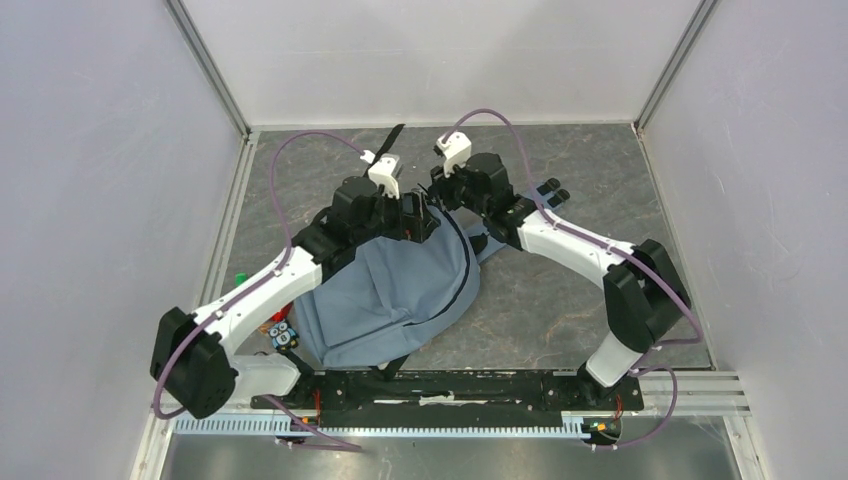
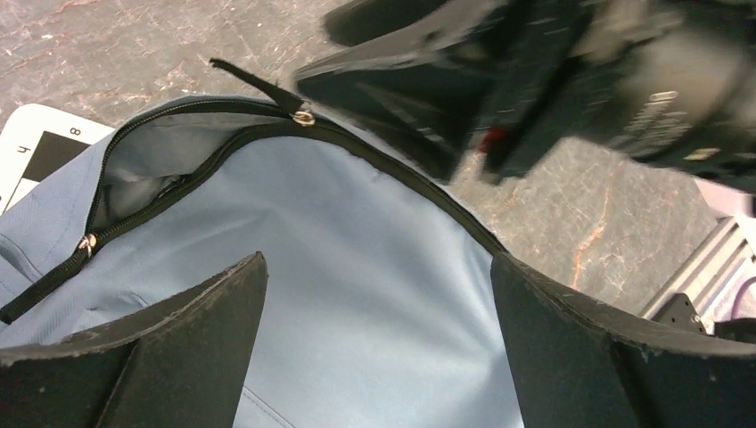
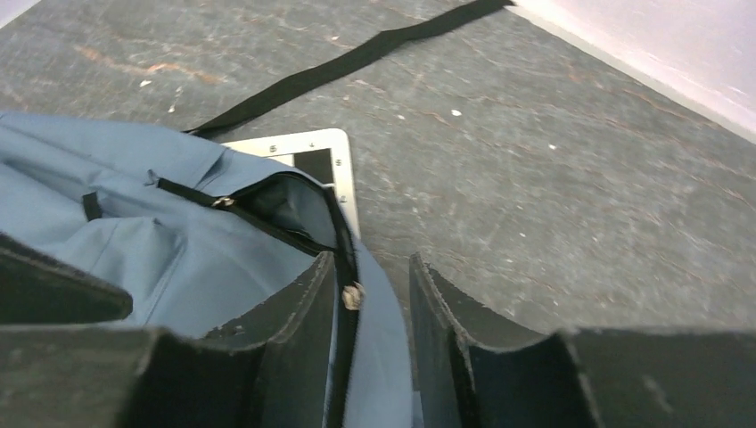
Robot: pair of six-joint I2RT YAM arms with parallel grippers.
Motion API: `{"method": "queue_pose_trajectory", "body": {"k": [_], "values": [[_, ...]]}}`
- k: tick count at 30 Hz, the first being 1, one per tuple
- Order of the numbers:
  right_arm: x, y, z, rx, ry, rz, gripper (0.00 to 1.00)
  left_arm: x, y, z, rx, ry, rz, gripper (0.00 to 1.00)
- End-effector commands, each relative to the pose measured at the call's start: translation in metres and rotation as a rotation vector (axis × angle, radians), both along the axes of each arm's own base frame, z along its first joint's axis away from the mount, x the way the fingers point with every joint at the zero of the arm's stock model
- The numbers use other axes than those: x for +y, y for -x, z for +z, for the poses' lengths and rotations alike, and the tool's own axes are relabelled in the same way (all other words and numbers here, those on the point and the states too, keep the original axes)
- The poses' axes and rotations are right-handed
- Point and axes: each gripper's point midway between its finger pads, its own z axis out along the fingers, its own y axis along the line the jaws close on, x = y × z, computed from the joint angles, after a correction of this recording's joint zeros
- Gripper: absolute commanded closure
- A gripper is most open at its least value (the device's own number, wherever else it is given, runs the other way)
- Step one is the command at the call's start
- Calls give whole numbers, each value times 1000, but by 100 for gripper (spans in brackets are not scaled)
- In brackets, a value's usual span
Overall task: Pack the student bag
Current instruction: Zip the student bag at the center of the board.
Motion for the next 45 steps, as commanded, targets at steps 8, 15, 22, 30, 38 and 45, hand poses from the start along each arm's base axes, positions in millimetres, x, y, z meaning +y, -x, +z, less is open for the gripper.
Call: {"method": "queue_pose_trajectory", "body": {"k": [8, 15, 22, 30, 38, 45], "values": [[-62, 22, 16, 15, -124, -175, 37, 9, -61, -8, 47, 77, 134, 0], [-55, 48, 9, 22, -110, -37, 20, -8, -83, 4, 95, 267, 162, 0], [-43, 59, 1, 60, -109, 49, 17, -20, -102, -6, 132, 274, 164, 2], [-36, 58, -18, 113, -86, 58, 18, -22, -115, -25, 220, 264, 232, 13], [-31, 56, -33, 149, -56, 65, 20, -27, -120, -38, 271, 254, 243, 48], [-40, 52, -51, 187, -9, 7, 54, -22, -116, -33, 258, 267, 256, 98]]}}
